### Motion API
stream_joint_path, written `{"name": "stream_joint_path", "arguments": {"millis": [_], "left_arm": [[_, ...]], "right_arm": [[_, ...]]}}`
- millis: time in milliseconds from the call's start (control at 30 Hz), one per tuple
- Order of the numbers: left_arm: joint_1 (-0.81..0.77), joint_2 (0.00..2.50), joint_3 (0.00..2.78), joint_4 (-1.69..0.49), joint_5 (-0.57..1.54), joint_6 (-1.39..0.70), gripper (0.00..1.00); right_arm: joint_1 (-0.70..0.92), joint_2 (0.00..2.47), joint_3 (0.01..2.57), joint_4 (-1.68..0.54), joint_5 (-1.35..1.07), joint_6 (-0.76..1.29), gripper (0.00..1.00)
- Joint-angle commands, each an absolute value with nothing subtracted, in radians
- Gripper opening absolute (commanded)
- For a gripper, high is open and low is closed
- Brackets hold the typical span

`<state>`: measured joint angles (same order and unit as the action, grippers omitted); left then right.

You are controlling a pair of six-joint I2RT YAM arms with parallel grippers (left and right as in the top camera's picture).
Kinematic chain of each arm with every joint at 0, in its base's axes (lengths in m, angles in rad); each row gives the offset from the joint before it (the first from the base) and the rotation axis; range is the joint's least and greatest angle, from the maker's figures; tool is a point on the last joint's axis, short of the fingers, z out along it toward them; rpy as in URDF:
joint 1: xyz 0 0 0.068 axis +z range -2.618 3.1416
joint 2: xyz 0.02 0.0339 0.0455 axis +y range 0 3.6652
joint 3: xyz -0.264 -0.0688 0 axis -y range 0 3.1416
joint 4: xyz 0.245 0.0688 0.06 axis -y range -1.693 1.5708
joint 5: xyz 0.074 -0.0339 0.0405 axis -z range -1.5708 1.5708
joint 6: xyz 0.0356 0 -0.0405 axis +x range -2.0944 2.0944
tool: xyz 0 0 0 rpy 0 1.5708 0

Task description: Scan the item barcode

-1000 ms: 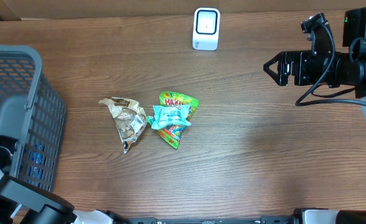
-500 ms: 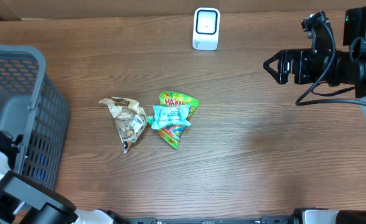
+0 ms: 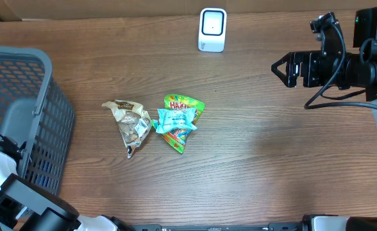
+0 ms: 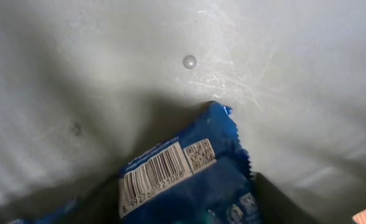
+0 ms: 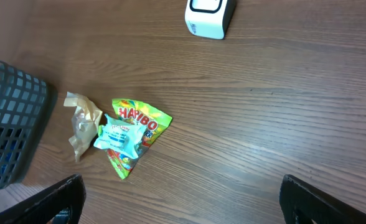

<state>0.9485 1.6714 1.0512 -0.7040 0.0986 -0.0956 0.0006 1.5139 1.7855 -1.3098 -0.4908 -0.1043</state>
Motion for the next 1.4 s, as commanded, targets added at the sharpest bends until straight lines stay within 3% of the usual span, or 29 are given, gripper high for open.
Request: {"name": "stream_joint_path", "arguments": {"millis": [0,200,500,1033,1167,1367], "left_arm": [[0.942,1.675,1.041,-0.689,0.056,-0.112,0.35],[0.942,1.675,1.06,-0.668,0.046,-0.206,0.04],[0.942,1.673,1.253,-0.763,0.241,-0.201,0.04],[0.911,1.67,2.197,-1.457,0.624,0.02,0.04],[0.764,1.65,2.378,-1.546,0.686,0.093,0.04],[0.43,1.634,2.376,-1.587,0.669,0.128,0.04]], "right_arm": [[0.001,1.506,1.785,-1.307,-0.495,-0.102,1.0],[0.001,1.506,1.785,-1.319,-0.495,-0.101,1.0],[0.001,1.506,1.785,-1.318,-0.495,-0.078,1.0],[0.001,1.506,1.785,-1.306,-0.495,-0.078,1.0],[0.001,1.506,1.785,-1.304,-0.495,-0.078,1.0],[0.001,1.506,1.785,-1.303,-0.495,-0.078,1.0]]}}
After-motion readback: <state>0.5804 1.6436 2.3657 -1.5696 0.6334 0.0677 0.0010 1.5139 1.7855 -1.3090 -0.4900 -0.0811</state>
